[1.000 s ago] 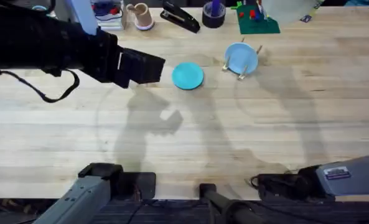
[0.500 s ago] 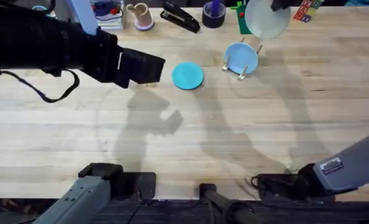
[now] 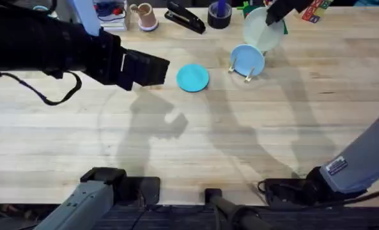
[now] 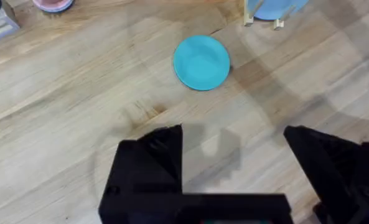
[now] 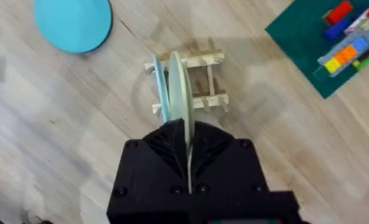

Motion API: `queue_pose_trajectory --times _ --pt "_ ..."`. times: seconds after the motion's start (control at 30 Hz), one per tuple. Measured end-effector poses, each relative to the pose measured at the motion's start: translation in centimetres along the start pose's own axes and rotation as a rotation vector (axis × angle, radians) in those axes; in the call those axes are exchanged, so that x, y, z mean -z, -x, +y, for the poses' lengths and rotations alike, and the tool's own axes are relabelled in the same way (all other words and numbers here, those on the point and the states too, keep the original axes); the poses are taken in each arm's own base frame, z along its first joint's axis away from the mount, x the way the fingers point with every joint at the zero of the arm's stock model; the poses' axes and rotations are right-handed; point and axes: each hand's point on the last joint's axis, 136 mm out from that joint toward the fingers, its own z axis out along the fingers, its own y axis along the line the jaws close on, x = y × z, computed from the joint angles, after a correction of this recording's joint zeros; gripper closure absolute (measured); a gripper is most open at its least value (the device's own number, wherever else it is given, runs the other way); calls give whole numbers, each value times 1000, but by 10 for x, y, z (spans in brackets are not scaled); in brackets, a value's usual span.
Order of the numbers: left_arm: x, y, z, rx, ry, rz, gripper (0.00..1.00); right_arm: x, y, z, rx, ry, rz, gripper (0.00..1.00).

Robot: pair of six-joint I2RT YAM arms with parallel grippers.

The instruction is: Pick up the plates from the table one by one and place each into a slot on the dish rack.

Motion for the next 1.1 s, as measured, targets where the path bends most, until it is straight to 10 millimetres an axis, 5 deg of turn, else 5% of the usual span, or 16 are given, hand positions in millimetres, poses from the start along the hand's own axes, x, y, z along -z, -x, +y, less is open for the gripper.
queue_pose_trajectory --times 0.4,0.87,1.1 --pt "0 0 0 0 0 0 6 -31 -5 -5 -1 44 54 973" --pt "0 0 0 0 0 0 6 -36 -9 -11 4 25 80 973" --pt "0 0 0 0 0 0 6 -59 -13 -9 2 61 125 973"
